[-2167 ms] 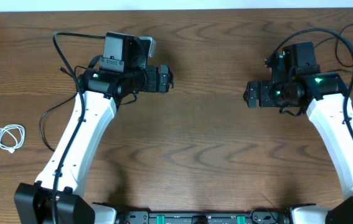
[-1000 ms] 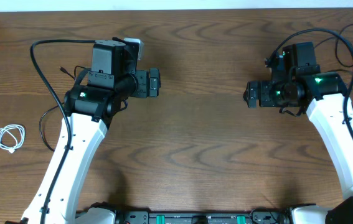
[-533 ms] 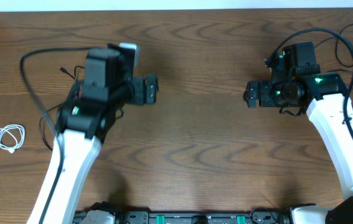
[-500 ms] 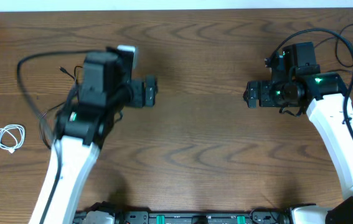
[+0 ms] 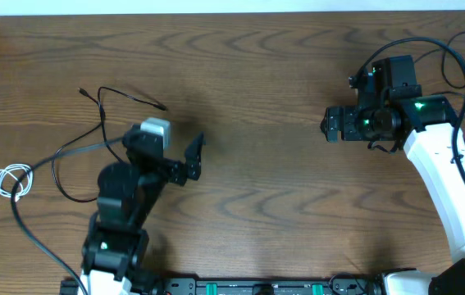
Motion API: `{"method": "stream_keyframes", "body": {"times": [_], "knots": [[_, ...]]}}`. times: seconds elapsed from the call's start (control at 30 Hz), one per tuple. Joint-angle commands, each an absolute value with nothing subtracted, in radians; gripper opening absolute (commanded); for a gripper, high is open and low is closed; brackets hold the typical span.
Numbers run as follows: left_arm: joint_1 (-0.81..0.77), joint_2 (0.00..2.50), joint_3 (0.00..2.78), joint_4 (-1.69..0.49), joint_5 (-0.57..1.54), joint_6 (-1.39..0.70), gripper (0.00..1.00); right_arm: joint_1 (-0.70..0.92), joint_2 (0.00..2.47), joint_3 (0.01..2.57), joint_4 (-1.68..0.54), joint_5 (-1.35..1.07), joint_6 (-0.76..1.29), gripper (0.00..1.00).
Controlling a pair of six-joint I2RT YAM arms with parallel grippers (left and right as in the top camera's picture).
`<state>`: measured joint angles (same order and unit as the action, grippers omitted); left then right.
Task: Untangle cables
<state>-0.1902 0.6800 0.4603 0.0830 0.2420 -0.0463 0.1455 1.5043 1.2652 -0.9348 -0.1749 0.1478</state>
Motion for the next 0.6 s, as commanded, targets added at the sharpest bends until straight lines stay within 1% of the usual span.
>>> {"method": "stream_keyframes", "body": {"times": [0.0,0.17,0.57], "knots": [[-0.154,0.583,0.366,0.155,0.277,-0.03,0.96,0.152,1.501,1.275,-0.935,-0.171,0.141,0.99],[-0.112,0.473,0.276,0.189,0.277,-0.03,0.96,0.152,1.501,1.275,-0.935,-0.171,0.141,0.99],[-0.026,0.244,0.08,0.19,0.276,-0.029,0.96,0.152,1.501,1.275,-0.935,-0.171,0.141,0.99]]}}
